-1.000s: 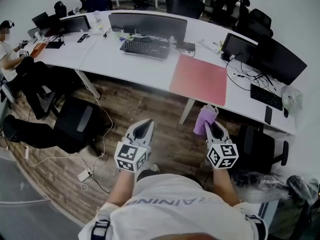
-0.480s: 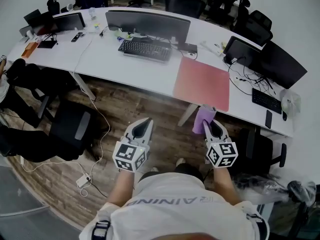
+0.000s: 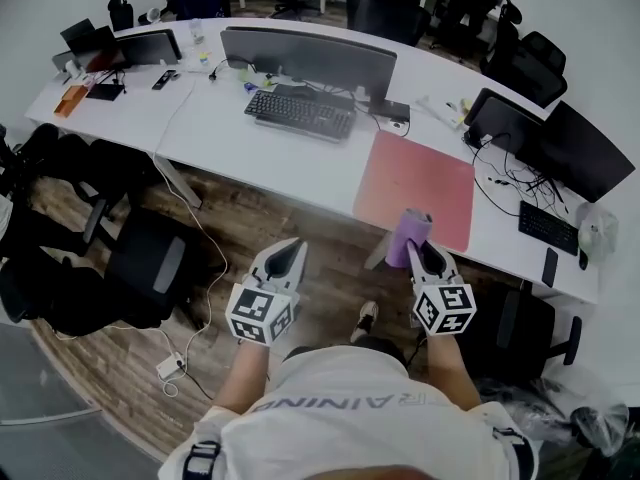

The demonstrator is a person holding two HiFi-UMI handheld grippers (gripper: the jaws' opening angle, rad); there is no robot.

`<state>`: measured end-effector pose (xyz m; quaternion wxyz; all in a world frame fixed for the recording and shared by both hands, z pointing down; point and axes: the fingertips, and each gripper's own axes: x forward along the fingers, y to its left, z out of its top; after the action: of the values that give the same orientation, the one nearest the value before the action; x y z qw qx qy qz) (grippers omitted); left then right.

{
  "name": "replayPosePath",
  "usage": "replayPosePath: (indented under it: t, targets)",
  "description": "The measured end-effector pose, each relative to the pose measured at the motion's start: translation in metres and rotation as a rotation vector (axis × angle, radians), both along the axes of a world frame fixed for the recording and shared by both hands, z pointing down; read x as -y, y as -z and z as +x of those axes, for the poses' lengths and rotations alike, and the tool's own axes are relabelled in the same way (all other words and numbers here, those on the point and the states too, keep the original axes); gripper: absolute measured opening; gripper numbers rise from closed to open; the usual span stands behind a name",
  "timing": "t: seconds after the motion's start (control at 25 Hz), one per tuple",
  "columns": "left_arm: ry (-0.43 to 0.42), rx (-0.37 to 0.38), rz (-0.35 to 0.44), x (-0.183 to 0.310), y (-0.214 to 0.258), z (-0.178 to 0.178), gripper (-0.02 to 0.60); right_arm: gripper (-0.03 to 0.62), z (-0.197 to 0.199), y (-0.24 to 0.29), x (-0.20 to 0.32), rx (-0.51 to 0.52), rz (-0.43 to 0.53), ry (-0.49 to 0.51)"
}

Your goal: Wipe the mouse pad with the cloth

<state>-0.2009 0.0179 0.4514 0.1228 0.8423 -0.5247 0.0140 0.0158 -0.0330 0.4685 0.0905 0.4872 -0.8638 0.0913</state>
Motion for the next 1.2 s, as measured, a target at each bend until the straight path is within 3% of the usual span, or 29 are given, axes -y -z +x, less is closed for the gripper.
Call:
replayPosePath:
  t: [0.2,0.88,1.2]
  targets:
    - [-0.004,0.021,-0.005,0.053,0.004,0.027,0.032,0.092,0.027,-0.003,0.050,0.025,-0.011,-0.007]
    - [-0.104,0.094,-0.043,0.219,-0.002,0.187,0.032,0.092,0.192,-0.030,0.199,0.085,-0.071,-0.111]
    - [-0.160,0.121,-0.053,0.264,-0.010,0.214,0.032,0.092,0.228,-0.060,0.222,0.118,-0.131,-0.191]
